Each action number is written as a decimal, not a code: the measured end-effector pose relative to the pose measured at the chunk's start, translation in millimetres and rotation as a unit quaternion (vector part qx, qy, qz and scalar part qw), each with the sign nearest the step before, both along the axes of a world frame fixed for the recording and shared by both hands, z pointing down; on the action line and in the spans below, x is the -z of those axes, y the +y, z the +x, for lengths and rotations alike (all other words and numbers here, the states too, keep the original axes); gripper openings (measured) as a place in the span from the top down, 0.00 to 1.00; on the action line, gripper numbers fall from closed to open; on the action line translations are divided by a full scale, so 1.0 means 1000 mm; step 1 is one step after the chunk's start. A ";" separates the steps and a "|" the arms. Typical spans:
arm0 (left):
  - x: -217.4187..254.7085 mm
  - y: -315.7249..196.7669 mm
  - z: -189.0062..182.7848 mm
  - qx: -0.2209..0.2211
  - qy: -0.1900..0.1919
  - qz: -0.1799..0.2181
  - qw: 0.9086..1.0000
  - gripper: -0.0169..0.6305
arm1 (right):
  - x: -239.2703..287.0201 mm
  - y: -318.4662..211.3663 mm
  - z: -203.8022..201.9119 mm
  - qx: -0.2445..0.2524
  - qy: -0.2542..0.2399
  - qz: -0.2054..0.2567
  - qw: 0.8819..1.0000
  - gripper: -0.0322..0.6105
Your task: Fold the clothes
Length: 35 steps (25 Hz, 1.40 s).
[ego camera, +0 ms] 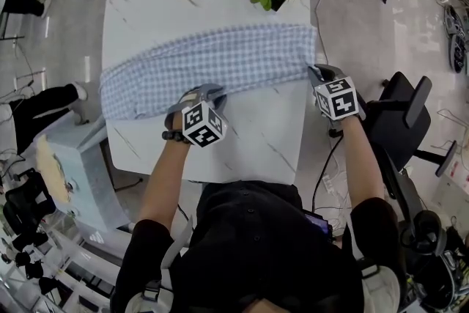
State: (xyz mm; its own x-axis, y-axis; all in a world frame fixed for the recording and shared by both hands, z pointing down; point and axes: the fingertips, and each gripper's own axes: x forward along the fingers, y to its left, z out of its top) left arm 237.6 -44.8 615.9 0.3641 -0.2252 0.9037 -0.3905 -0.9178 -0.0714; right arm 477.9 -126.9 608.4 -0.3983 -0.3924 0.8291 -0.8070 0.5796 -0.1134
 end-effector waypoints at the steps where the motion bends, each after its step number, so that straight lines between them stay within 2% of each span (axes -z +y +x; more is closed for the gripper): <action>1: 0.000 0.001 0.003 -0.005 0.000 0.000 1.000 0.84 | 0.000 0.001 0.003 -0.003 0.004 0.000 1.000 0.89; 3: 0.000 0.005 0.008 -0.017 -0.002 0.003 1.000 0.88 | 0.000 0.003 0.011 -0.010 0.008 -0.001 1.000 0.89; 10: 0.003 0.018 0.026 -0.047 0.005 -0.010 0.999 0.92 | 0.001 0.018 0.032 -0.019 0.025 -0.004 0.999 0.89; 16: 0.006 0.030 0.037 -0.047 0.011 -0.027 0.998 0.93 | 0.001 0.031 0.043 -0.021 0.045 0.000 0.999 0.89; 21: 0.009 0.044 0.050 -0.068 0.012 -0.038 0.997 0.93 | 0.000 0.045 0.065 -0.028 0.069 0.002 0.997 0.90; 27: 0.009 0.055 0.065 -0.097 0.000 -0.041 0.994 0.94 | 0.000 0.065 0.080 -0.063 0.044 -0.013 0.997 0.90; 31: 0.004 0.058 0.061 -0.090 -0.006 -0.046 0.995 0.90 | 0.003 0.061 0.070 -0.057 0.036 0.017 0.998 0.90; 34: 0.006 0.057 0.059 -0.085 0.001 -0.048 0.995 0.82 | 0.006 0.054 0.066 -0.055 0.047 0.030 0.997 0.89; 35: 0.008 0.057 0.058 -0.081 0.005 -0.047 0.996 0.80 | 0.005 0.054 0.065 -0.056 0.050 0.026 0.997 0.86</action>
State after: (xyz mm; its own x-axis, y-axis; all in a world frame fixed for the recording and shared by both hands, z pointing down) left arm 295.4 12.6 608.2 0.3975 -0.0765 0.9144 -0.2365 -0.9714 0.0215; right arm 543.3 -73.3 603.5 -0.2665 -0.4723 0.8402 -0.8723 0.4890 -0.0018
